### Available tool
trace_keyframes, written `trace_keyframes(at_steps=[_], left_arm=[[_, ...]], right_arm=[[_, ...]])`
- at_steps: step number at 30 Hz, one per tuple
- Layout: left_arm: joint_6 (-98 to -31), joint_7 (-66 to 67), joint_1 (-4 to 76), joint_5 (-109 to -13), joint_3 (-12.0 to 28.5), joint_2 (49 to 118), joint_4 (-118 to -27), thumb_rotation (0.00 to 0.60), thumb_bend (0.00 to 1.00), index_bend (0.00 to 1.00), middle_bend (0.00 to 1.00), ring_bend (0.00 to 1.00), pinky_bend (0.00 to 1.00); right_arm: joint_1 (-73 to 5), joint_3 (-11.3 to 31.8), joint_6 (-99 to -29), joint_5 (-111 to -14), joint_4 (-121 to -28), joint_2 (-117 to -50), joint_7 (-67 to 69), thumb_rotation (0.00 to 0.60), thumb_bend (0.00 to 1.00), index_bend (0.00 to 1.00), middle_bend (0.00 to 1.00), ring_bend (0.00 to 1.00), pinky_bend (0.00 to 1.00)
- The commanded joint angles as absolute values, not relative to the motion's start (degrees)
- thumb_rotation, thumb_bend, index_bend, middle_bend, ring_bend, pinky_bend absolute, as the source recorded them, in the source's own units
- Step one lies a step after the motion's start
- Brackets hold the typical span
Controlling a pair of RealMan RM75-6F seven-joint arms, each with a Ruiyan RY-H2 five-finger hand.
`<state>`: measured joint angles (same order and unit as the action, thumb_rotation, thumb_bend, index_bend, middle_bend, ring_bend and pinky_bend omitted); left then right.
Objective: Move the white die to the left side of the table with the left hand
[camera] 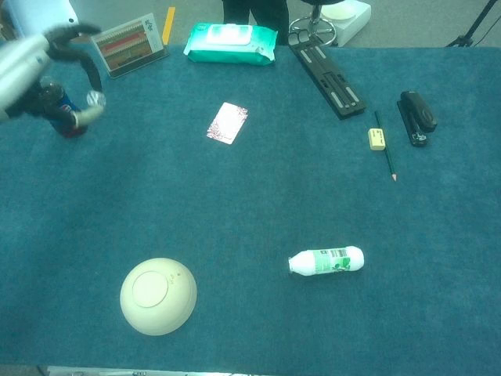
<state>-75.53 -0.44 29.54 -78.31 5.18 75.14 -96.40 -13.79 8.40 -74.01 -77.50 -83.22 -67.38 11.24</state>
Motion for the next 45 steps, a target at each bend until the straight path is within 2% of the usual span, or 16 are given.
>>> trace_keyframes(at_steps=[1, 2, 4, 9, 11, 13, 15, 18, 27, 36, 45], left_arm=[[-77.3, -0.26, 28.41, -80.22, 6.64, 70.09, -103.76, 0.509, 0.29, 0.3, 0.05, 0.0, 0.18], [-76.46, -0.39, 27.67, -79.89, 5.44, 69.23, -104.65, 0.456, 0.28, 0.26, 0.04, 0.0, 0.18], [-74.47, -2.56, 25.93, -78.57, 2.78, 68.6, -104.77, 0.405, 0.26, 0.24, 0.03, 0.0, 0.18], [-73.55, -9.43, 23.82, -78.97, 1.41, 69.12, -101.63, 0.398, 0.26, 0.25, 0.03, 0.0, 0.18], [-74.6, -10.69, 23.28, -80.13, 1.73, 69.99, -99.99, 0.418, 0.26, 0.27, 0.04, 0.0, 0.18], [-75.36, -10.79, 23.05, -81.25, 2.03, 70.69, -98.8, 0.471, 0.26, 0.29, 0.06, 0.01, 0.18], [-76.44, -10.13, 22.62, -82.0, 2.33, 71.56, -97.94, 0.55, 0.26, 0.31, 0.07, 0.02, 0.18], [-77.66, -9.1, 21.99, -82.6, 2.67, 72.78, -96.91, 0.6, 0.26, 0.34, 0.09, 0.02, 0.19], [-79.25, -6.11, 20.89, -83.41, 3.48, 74.31, -94.97, 0.6, 0.26, 0.37, 0.13, 0.03, 0.19], [-85.69, 2.38, 18.31, -85.26, 4.5, 78.48, -86.83, 0.6, 0.26, 0.4, 0.2, 0.08, 0.25], [-87.26, 5.32, 12.74, -82.88, 1.89, 74.03, -83.67, 0.6, 0.26, 0.4, 0.22, 0.1, 0.25]], right_arm=[[-13.51, 8.3, -74.22, -77.62, -82.86, -67.54, 11.86, 0.6, 0.11, 0.36, 0.41, 0.3, 0.33], [-13.34, 8.22, -74.32, -77.66, -82.59, -67.6, 12.22, 0.6, 0.11, 0.36, 0.41, 0.3, 0.33], [-13.08, 8.12, -74.14, -77.39, -81.96, -67.67, 12.8, 0.6, 0.11, 0.36, 0.41, 0.3, 0.33], [-13.32, 8.31, -73.53, -77.23, -81.42, -67.78, 13.06, 0.6, 0.11, 0.36, 0.41, 0.3, 0.33], [-13.53, 8.34, -73.45, -77.5, -81.5, -68.03, 12.92, 0.6, 0.11, 0.36, 0.41, 0.3, 0.33], [-13.68, 8.31, -73.33, -77.67, -81.5, -68.35, 12.78, 0.6, 0.11, 0.36, 0.41, 0.3, 0.33], [-13.77, 8.23, -73.15, -77.71, -81.4, -68.67, 12.65, 0.6, 0.11, 0.36, 0.41, 0.3, 0.33], [-13.79, 8.17, -72.97, -77.68, -81.14, -69.0, 12.67, 0.6, 0.11, 0.36, 0.41, 0.3, 0.33], [-13.16, 8.07, -74.15, -78.29, -81.65, -68.75, 12.98, 0.6, 0.11, 0.36, 0.41, 0.3, 0.33], [-11.04, 7.1, -77.73, -79.98, -83.96, -67.91, 11.71, 0.6, 0.11, 0.36, 0.41, 0.3, 0.33], [-7.52, 4.92, -82.75, -82.06, -90.48, -65.12, 3.5, 0.6, 0.11, 0.36, 0.41, 0.3, 0.33]])
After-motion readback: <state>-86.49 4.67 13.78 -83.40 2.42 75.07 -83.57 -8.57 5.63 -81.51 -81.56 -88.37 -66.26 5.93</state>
